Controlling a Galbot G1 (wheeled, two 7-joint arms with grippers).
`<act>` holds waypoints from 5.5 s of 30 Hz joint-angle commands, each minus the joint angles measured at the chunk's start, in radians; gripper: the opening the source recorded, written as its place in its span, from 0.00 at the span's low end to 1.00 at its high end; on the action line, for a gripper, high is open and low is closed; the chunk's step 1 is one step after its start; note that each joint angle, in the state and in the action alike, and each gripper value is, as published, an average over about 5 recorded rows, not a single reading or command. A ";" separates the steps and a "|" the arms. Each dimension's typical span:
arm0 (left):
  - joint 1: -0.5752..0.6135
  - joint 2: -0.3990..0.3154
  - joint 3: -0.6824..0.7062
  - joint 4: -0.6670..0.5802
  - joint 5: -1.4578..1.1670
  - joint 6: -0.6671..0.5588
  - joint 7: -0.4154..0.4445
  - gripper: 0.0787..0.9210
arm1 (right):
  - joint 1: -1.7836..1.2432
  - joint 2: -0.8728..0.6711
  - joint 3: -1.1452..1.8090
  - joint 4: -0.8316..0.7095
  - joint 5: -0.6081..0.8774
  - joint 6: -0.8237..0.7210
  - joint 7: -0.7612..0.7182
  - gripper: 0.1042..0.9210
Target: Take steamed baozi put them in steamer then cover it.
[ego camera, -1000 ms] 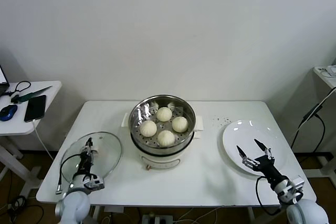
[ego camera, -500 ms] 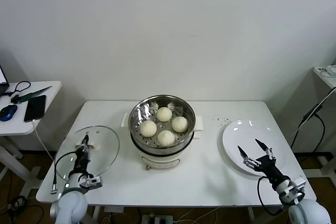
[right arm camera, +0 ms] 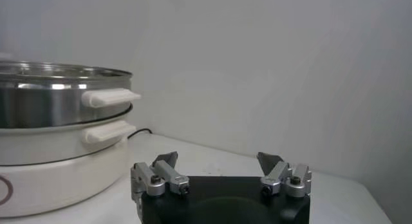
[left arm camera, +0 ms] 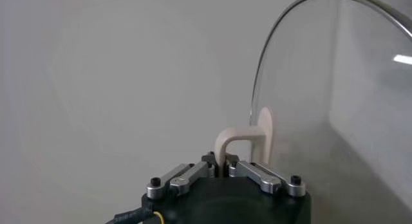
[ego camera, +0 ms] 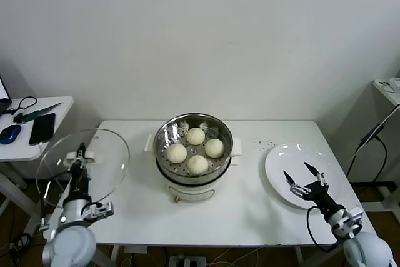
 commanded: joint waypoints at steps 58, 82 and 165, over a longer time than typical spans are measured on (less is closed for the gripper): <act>-0.570 -0.210 0.767 0.316 0.124 0.438 0.333 0.08 | 0.060 -0.004 0.008 -0.089 -0.068 0.034 -0.014 0.88; -0.556 -0.195 0.769 0.314 0.122 0.438 0.311 0.08 | 0.060 0.001 0.010 -0.091 -0.085 0.040 -0.028 0.88; 0.123 -0.122 -0.082 0.044 -1.546 -0.349 -0.034 0.88 | -0.005 0.128 0.063 0.007 -0.071 0.018 0.059 0.88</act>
